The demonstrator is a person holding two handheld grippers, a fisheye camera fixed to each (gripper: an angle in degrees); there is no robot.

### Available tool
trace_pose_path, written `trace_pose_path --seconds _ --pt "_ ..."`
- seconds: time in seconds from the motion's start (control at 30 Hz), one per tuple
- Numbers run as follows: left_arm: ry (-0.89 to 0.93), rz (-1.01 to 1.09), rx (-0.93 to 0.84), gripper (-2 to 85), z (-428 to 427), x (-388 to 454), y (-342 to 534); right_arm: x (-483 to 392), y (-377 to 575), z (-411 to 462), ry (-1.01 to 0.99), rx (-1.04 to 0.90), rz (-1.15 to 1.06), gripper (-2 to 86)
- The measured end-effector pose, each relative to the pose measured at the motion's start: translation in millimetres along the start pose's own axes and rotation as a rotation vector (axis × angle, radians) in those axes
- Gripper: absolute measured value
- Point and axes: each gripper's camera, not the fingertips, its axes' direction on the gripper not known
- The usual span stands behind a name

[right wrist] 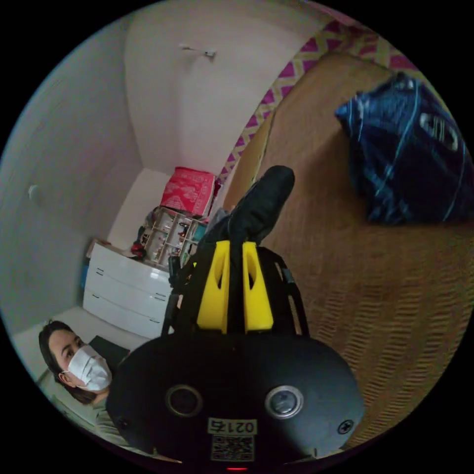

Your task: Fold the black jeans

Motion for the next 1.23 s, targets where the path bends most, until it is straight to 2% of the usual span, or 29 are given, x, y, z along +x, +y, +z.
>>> trace_pose_path --seconds 0.23,0.33,0.47,0.57,0.63,0.7,0.77,0.8,0.87,0.97,1.0,1.07,1.1,1.17,1.23 --pt "0.122 0.021 -0.049 6.0 182 63 -144 -32 -99 -118 0.258 0.183 -0.073 5.0" --pt "0.069 -0.017 -0.085 6.5 258 57 -170 -5 -128 -127 0.383 0.191 -0.040 7.4" --pt "-0.106 -0.180 -0.171 5.5 323 5 -134 63 -128 -95 0.636 0.080 0.135 13.4" --pt "0.062 -0.136 -0.073 4.6 304 -3 -94 69 -106 -76 0.585 0.090 0.084 12.7" --pt "0.104 -0.103 -0.054 3.1 284 4 -71 51 -90 -64 0.595 0.112 0.027 11.1" --pt "0.094 -0.026 -0.039 0.8 257 24 -45 17 -71 -44 0.698 0.133 -0.082 7.6" --pt "0.072 0.101 -0.008 -0.4 215 59 -4 -48 -32 -6 0.860 0.220 -0.319 1.2" --pt "0.061 0.136 0.004 -0.6 204 69 7 -66 -19 6 0.894 0.250 -0.389 0.7" --pt "-0.032 0.254 0.063 -0.8 156 108 61 -128 35 65 1.024 0.373 -0.637 -0.5" --pt "-0.256 0.389 0.180 -0.9 100 151 136 -189 99 148 1.101 0.412 -0.914 -0.9" --pt "-0.311 0.424 0.206 -0.9 90 159 152 -200 109 164 1.101 0.402 -0.944 -0.9" --pt "-0.542 0.499 0.275 -0.8 54 184 213 -239 141 217 0.984 0.344 -1.003 -1.0" --pt "-0.592 0.504 0.284 -0.8 46 188 226 -248 147 231 0.963 0.317 -1.009 -1.0" --pt "-0.778 0.403 0.349 -0.4 12 195 279 -282 165 284 0.882 0.217 -1.027 -1.0" --pt "-0.872 0.354 0.306 0.9 -7 196 312 -305 183 322 0.790 0.175 -1.098 -1.0"
